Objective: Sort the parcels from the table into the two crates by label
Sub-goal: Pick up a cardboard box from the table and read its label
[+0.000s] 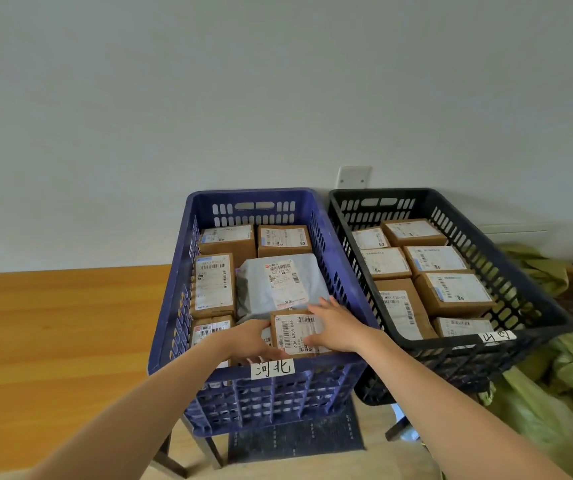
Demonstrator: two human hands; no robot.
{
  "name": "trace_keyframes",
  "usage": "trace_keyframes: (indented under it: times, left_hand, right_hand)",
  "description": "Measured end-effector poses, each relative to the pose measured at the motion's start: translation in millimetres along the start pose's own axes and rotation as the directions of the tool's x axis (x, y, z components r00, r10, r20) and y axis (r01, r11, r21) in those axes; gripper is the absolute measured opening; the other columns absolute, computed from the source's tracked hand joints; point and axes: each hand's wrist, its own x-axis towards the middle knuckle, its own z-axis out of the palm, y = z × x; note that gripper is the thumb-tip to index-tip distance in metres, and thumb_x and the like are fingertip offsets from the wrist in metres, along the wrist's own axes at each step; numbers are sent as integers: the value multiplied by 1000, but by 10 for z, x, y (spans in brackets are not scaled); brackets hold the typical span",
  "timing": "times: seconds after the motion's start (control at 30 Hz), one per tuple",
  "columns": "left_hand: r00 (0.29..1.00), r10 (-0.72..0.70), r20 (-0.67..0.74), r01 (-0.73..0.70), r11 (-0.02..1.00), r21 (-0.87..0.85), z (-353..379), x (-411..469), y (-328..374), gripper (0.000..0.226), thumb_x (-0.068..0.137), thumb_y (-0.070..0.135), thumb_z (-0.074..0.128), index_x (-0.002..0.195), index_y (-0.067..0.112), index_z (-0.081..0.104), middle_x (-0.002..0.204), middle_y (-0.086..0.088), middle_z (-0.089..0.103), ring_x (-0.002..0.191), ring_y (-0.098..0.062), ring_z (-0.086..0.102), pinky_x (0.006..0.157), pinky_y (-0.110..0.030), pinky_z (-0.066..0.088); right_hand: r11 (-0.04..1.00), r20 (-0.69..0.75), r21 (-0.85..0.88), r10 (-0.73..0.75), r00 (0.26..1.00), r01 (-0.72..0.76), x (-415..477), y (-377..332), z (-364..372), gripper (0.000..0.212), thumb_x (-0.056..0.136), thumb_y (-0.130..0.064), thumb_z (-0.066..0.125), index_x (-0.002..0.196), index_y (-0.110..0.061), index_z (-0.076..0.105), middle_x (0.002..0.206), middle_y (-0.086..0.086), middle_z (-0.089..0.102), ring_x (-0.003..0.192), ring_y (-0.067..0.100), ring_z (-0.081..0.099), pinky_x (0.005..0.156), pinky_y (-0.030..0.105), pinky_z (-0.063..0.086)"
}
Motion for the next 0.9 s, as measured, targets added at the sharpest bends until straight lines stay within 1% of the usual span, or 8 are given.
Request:
trace_keyframes:
  times: [0.17, 0.3, 0.37, 0.43, 0.5, 0.6, 0.7, 0.9]
  left_hand:
    - [999, 18, -37, -15, 996, 91, -35, -64, 58, 62, 82, 35, 73, 136, 28, 44, 132, 4, 56, 98, -19, 66, 83, -37, 58]
    - [993, 45, -112, -23, 982, 185, -6, -189, 186, 45, 92, 23, 62, 135, 18, 50, 133, 5, 57, 120, -20, 56, 98, -31, 46]
    - [982, 36, -185, 2, 980, 199, -14, -274, 221, 39, 94, 26, 59, 130, 12, 55, 125, -1, 61, 121, -22, 55, 94, -30, 44]
    - [960, 27, -279, 29, 980, 195, -31, -412, 247, 49, 96, 27, 56, 138, 7, 44, 129, -9, 56, 122, -27, 53, 92, -30, 44]
    - [933, 12, -360, 32, 993, 115, -65, -550, 244, 57, 96, 26, 56, 146, 8, 34, 130, -11, 55, 114, -25, 56, 87, -27, 47]
    - [891, 30, -452, -14, 999, 38, -143, -794, 261, 51, 97, 22, 55, 145, 14, 38, 109, -6, 64, 79, -16, 58, 60, -16, 43]
    - [833, 14, -553, -47, 998, -46, -249, -1044, 244, 47, 97, 22, 53, 143, 22, 41, 110, -2, 64, 80, -18, 59, 66, -25, 49]
    - [671, -13, -742, -119, 985, -125, -358, -1540, 106, 39, 99, 20, 49, 138, 22, 44, 125, -2, 59, 85, -18, 61, 63, -23, 50]
  right_hand:
    - [998, -65, 45, -33, 997, 36, -40, -15, -16, 73, 91, -37, 63, 152, -22, 26, 161, 5, 13, 149, 24, 1, 119, 40, 5]
    - [986, -123, 155, -46, 991, 65, -70, -15, -20, 66, 92, -31, 63, 149, -19, 33, 158, 2, 25, 148, 21, 12, 117, 37, 16]
    - [976, -152, 202, -45, 987, 75, -101, -28, -28, 66, 93, -30, 62, 149, -15, 32, 158, 2, 25, 147, 19, 17, 116, 33, 19]
    - [968, -191, 231, -50, 980, 94, -145, -56, -40, 66, 94, -31, 60, 151, -16, 30, 158, 0, 23, 145, 18, 23, 116, 32, 22]
    - [965, -240, 221, -85, 967, 139, -196, -108, -60, 62, 96, -30, 58, 150, -16, 31, 156, 0, 27, 143, 17, 27, 115, 31, 25]
    - [954, -302, 189, -168, 938, 232, -277, -227, -102, 56, 97, -25, 55, 148, -15, 34, 154, 1, 33, 142, 16, 29, 115, 30, 25]
    - [931, -364, 187, -232, 902, 315, -318, -410, -167, 54, 97, -21, 54, 147, -14, 35, 152, 2, 35, 140, 16, 32, 115, 30, 26]
    - [867, -493, 171, -336, 803, 468, -356, -957, -207, 49, 98, -18, 52, 144, -14, 39, 149, 2, 39, 137, 16, 36, 108, 25, 28]
